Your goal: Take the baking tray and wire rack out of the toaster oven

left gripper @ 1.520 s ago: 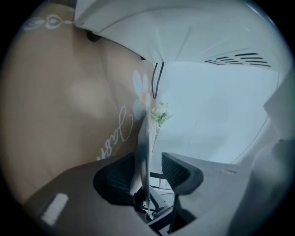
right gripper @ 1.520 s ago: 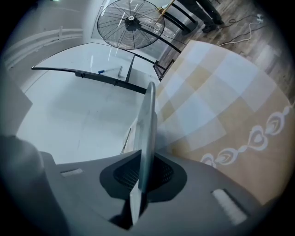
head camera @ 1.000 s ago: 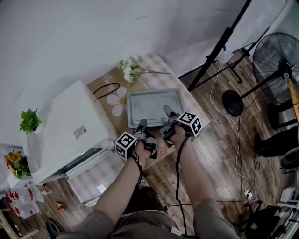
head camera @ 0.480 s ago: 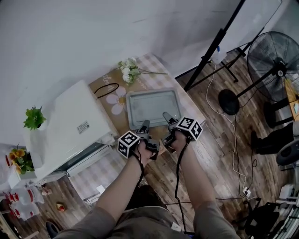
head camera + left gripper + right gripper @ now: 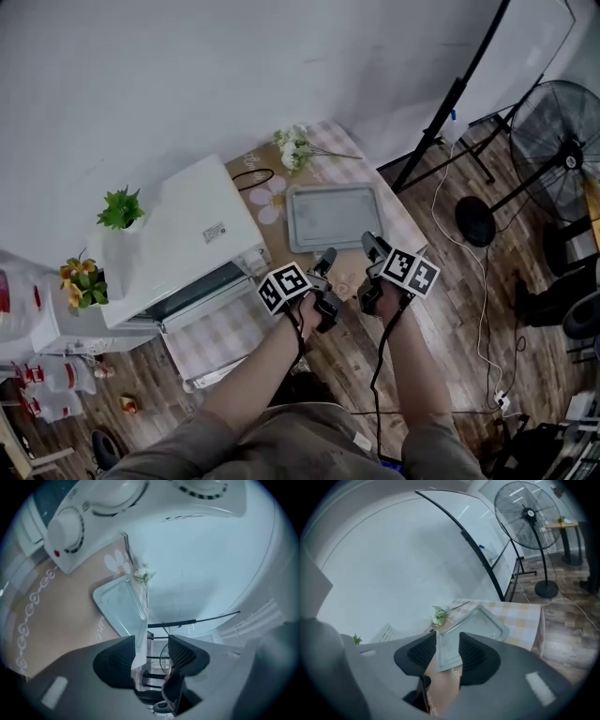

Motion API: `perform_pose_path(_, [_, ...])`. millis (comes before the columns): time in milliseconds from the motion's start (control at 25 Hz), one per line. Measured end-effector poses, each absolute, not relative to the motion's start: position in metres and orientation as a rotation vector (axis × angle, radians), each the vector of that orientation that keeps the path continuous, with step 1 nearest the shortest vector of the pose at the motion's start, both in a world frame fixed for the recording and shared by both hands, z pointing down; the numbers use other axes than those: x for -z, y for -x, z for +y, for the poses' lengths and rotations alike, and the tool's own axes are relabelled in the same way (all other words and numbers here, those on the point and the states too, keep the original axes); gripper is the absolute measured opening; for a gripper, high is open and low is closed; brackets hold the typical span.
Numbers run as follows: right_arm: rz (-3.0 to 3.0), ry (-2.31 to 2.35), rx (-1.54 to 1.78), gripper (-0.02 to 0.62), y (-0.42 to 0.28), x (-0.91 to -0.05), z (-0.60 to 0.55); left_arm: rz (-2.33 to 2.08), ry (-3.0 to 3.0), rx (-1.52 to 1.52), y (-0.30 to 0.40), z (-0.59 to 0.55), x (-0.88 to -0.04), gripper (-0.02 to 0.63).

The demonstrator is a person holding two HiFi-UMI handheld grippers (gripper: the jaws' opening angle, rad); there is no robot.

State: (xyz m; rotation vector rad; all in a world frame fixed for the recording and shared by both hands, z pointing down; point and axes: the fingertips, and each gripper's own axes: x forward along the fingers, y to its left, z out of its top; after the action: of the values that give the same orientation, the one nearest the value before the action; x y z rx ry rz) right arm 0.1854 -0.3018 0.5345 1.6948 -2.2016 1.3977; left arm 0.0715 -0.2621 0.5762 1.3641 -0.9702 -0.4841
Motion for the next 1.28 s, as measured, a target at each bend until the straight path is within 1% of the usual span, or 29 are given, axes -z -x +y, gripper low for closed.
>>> perform_pose_path(40, [-2.232,-1.680,-1.345,0.156,-0.183,-0.523,-0.297,-0.959,-1.410,0.469,-0.072,-0.258,-0.565,0.221])
perform_pose_path(80, [-2.262,-1.664,-1.296,0.130,-0.179,-0.511,-0.291,-0.951,-1.453,0.458,-0.072,-0.253,-0.554,0.216])
perform_pose_path(200, [-2.354,-1.600,-1.158,0.102,-0.165,-0.477,-0.272,-0.933,-1.562,0.430,-0.067,-0.238,-0.523,0.199])
perform_pose_path(560, [-2.531,-1.429,-0.720,0.086,-0.111,-0.398,-0.213,-1.000,-1.949,0.288,-0.025,-0.198,-0.439,0.127])
perform_pose_path(640, [-2.570,-1.423,-0.644,0.040,-0.101,-0.383,-0.203,-1.040,-2.050,0.222,-0.010,-0.185,-0.422,0.127])
perform_pose_path(840, [-2.643,-1.348,-0.476,0.040,-0.074,-0.353,-0.180,-1.206,-2.188,0.146,0.041,-0.152,-0.394,0.117])
perform_pose_path(920, [-2.664,-1.297,-0.424,0.040,-0.060,-0.346,-0.171,-1.332,-2.240,0.118,0.070,-0.140,-0.381,0.086])
perform_pose_path(1000, [-2.686,-1.243,-0.383,0.040,-0.046,-0.341,-0.162,-1.445,-2.272,0.091,0.099,-0.128,-0.370,0.078])
perform_pose_path(1200, [-2.743,-1.143,-0.300,0.040,-0.013,-0.326,-0.144,-1.616,-2.243,0.137,0.161,-0.094,-0.347,0.049])
perform_pose_path(1280, [-2.768,-1.105,-0.281,0.038,-0.001,-0.319,-0.136,-1.658,-2.234,0.145,0.178,-0.078,-0.340,0.048])
